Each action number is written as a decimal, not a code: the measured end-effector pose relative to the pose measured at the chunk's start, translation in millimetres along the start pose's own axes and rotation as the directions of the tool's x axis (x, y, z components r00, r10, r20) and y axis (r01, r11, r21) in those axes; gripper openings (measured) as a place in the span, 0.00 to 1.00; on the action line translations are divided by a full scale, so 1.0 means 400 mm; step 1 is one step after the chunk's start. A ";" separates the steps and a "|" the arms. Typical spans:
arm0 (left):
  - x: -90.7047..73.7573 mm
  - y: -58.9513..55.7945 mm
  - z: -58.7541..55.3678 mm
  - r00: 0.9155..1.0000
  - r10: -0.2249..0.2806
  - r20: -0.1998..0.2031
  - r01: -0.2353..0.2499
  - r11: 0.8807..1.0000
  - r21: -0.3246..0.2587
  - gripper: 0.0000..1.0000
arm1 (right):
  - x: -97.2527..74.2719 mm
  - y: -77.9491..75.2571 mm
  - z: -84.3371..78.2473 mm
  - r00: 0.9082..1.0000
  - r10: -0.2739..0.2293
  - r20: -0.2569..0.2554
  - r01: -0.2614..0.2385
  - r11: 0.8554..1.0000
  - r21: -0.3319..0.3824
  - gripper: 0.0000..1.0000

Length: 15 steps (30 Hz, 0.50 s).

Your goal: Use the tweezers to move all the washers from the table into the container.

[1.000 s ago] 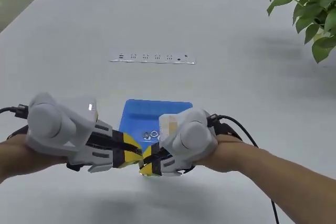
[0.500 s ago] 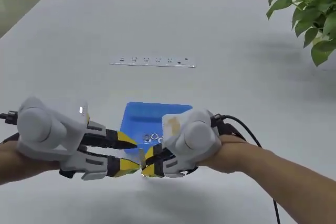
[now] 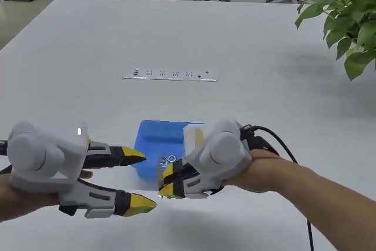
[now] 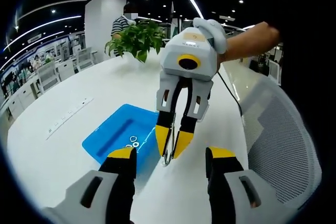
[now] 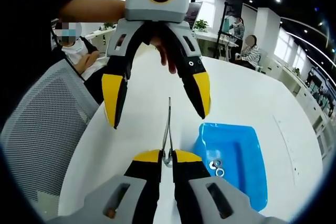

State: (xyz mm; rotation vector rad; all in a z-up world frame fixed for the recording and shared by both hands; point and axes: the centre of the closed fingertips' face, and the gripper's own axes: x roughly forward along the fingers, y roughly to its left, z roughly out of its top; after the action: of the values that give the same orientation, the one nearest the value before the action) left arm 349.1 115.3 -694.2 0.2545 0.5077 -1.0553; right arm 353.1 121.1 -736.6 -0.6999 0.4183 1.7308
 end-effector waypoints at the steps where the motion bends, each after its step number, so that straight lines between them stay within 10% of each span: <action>1: 0.000 0.000 0.001 1.000 0.004 0.004 -0.004 1.000 -0.005 0.63 | -0.003 -0.003 0.001 1.000 -0.001 0.001 0.001 1.000 0.002 0.09; 15: -0.007 -0.001 -0.003 0.998 0.046 0.033 -0.045 0.998 -0.050 0.81 | -0.059 -0.051 0.017 1.000 -0.018 -0.001 0.018 1.000 -0.003 0.09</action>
State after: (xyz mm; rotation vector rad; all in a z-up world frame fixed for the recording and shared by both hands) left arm 347.4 117.6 -693.7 0.2040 0.4945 -1.0000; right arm 374.9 113.1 -714.6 -0.7051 0.4093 1.7140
